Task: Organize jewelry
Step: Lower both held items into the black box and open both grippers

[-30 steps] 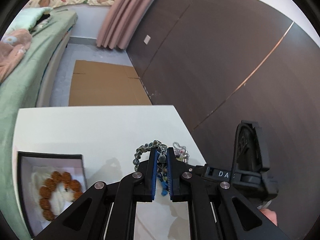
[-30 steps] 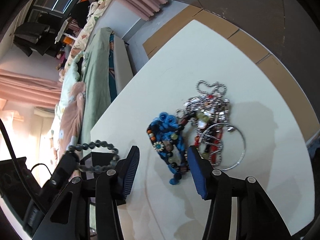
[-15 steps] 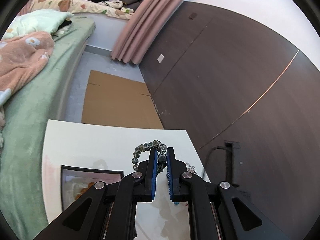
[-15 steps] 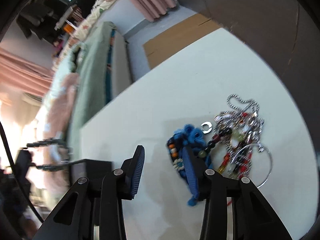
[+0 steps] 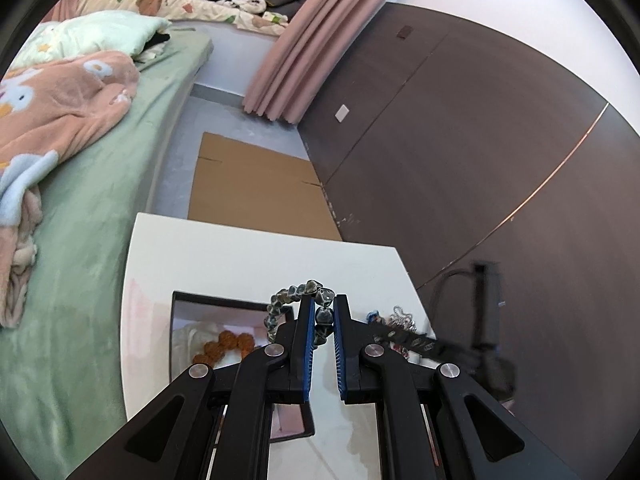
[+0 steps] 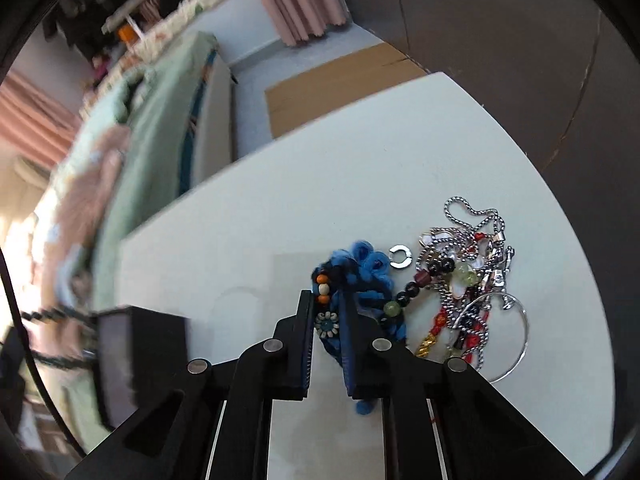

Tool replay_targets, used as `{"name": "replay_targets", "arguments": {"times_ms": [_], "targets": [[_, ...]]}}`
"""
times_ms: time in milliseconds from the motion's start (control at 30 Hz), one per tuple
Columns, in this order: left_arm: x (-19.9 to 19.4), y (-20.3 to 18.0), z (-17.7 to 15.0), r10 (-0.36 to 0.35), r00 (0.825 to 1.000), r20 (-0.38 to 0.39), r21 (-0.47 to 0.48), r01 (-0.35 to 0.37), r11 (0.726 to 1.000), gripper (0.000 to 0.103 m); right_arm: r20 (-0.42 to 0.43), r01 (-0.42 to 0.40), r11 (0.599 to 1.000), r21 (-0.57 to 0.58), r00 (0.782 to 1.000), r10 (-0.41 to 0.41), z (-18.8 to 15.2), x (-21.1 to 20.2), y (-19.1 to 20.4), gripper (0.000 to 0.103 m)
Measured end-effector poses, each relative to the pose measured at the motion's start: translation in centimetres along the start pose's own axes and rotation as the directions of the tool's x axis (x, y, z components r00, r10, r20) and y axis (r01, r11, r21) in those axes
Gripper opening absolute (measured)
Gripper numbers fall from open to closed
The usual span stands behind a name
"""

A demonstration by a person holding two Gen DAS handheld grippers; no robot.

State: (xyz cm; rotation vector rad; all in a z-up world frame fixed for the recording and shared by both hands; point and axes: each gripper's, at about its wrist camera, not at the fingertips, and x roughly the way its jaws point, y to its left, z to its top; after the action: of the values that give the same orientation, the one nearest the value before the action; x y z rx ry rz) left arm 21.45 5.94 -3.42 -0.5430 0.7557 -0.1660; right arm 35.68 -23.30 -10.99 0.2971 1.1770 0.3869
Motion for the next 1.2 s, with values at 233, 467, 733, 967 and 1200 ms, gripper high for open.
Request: {"name": "replay_targets", "arguments": {"times_ms": [233,467,733,967,1200], "targets": [[0.8,0.9,-0.4,0.028,0.998,-0.059,-0.031,-0.03,0.999,0.014,0.067,-0.214,0.977,0.02,0.975,0.213,-0.6,-3.5,-0.1,0.013],[-0.8,1.7,0.3,0.051,0.998,0.022,-0.059,-0.049,0.997,0.097,0.106,-0.356,0.933,-0.056,0.927,0.36,-1.4,-5.1,3.1,0.014],[-2.2,4.3,1.2,0.135,0.988,0.07,-0.13,-0.125,0.984,0.097,0.065,-0.477,0.869,-0.134,0.871,0.488,-2.7,-4.7,8.2,0.014],[-3.0,5.7,1.4,0.211,0.973,0.095,-0.167,-0.193,0.967,0.097,-0.052,-0.529,0.836,-0.143,0.848,0.528,-4.3,-2.5,11.5,0.028],[-2.6,4.1,1.4,0.219,0.969,0.111,-0.095,-0.209,0.973,0.097,0.024,-0.442,0.893,-0.081,0.895,0.445,-3.2,-3.2,8.3,0.061]]}}
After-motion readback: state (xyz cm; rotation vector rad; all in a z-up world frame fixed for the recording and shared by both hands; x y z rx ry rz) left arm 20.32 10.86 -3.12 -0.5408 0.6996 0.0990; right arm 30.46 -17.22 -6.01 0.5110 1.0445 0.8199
